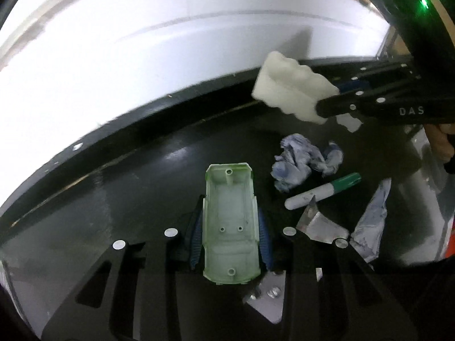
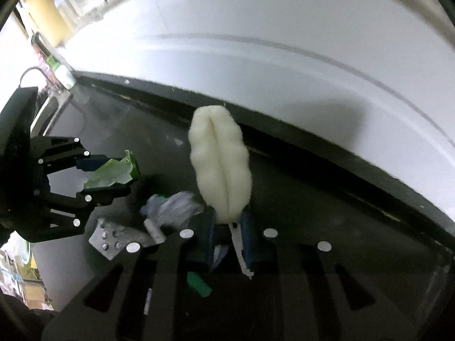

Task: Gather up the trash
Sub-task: 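Grasp the green plastic tray with the left tool while the right tool grasps the white foam brush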

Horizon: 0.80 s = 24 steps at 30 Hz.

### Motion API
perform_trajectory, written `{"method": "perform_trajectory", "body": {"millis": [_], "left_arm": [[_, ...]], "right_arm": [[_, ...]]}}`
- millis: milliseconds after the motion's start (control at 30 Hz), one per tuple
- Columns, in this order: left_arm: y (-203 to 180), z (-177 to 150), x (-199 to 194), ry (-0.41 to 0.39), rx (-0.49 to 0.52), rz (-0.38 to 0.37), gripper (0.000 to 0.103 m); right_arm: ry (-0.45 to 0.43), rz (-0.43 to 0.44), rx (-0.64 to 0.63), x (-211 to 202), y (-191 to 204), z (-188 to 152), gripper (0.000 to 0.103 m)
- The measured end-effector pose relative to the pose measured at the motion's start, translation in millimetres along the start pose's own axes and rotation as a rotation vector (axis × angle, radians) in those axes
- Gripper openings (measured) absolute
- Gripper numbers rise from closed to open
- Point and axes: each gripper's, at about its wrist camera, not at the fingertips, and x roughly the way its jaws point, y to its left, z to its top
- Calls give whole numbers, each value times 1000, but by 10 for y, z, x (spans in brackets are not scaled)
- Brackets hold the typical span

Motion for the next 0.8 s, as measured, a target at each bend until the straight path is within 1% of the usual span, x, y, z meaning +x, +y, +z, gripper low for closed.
{"method": "perform_trajectory", "body": {"millis": [100, 233, 300, 400, 433, 567, 700, 800], "left_arm": [[-3, -47, -157, -17, -28, 27, 32], [-113, -148, -495, -43, -80, 71, 32], [-316, -147, -599, -46, -108, 92, 32], [-492, -254, -826, -54, -158, 128, 32], [-562, -348, -927, -58, -176, 143, 32], [-831, -615, -1181, -60, -224, 177, 32], [-973, -861, -1319, -51, -260, 204, 32], [-1036, -1010, -1460, -53, -284, 219, 32]], "right_arm": [[-20, -10, 2, -183, 22, -13, 16], [-44, -26, 0, -455, 92, -104, 16], [-58, -33, 2, -610, 96, -197, 16], [-76, -41, -5, -850, 153, -389, 16], [-80, -45, -7, -947, 137, -487, 16], [-94, -51, -14, -1173, 300, -779, 16], [-91, -51, -22, -1283, 463, -1024, 16], [-88, -52, -38, -1327, 557, -1140, 16]]}}
